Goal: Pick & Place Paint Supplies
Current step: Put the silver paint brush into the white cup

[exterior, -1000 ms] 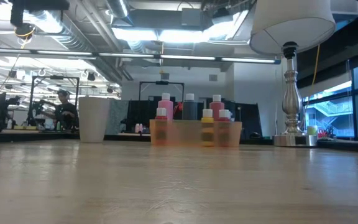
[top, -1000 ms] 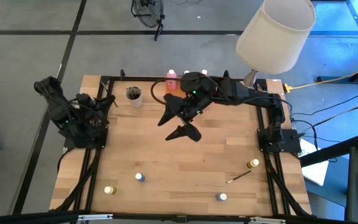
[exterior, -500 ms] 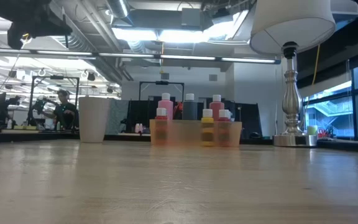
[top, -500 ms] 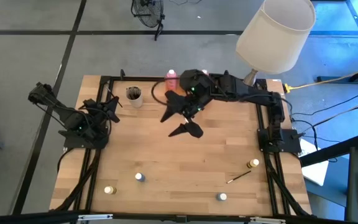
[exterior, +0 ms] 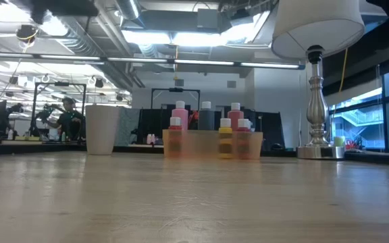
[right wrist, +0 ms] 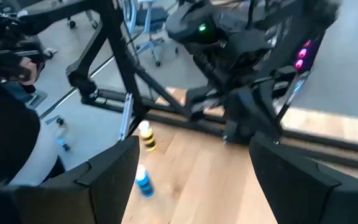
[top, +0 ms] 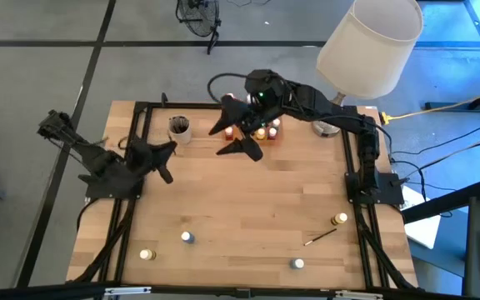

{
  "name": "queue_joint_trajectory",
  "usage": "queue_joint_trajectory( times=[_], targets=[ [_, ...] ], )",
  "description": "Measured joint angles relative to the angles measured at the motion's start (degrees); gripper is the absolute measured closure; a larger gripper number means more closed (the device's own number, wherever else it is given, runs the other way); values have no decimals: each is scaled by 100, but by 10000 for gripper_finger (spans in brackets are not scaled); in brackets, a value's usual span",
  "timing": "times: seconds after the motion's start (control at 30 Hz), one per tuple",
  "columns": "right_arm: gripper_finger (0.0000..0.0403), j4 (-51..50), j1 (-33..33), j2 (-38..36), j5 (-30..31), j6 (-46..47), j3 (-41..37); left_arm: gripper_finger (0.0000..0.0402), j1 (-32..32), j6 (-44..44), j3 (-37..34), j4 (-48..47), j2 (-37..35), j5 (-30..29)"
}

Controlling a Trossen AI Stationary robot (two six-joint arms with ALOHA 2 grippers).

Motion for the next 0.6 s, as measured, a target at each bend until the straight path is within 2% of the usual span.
queue_joint_trajectory(
  times=[0.1, 0.17, 0.23, 0.37, 0.5, 0.6],
  targets=[
    [96, 305, -41, 40, 3, -16, 0, 389, 558, 2295, 2, 1206, -401, 968],
    [96, 382, -56, 52, 18, -20, -4, 389, 986, 3107, 9, 1727, -673, 1472],
    [96, 432, -61, 52, 79, -28, -4, 389, 1433, 3324, 9, 1952, -950, 1901],
    [96, 452, -55, 45, 378, -42, -4, 389, 2277, 3209, -173, 1861, -1657, 2869],
    [96, 512, -57, 2, 409, -42, -4, 389, 3139, 2979, -831, 1999, -2228, 3675],
    [96, 497, -52, 4, 568, -44, -4, 389, 3781, 2694, -1401, 2632, -2393, 4416]
  ],
)
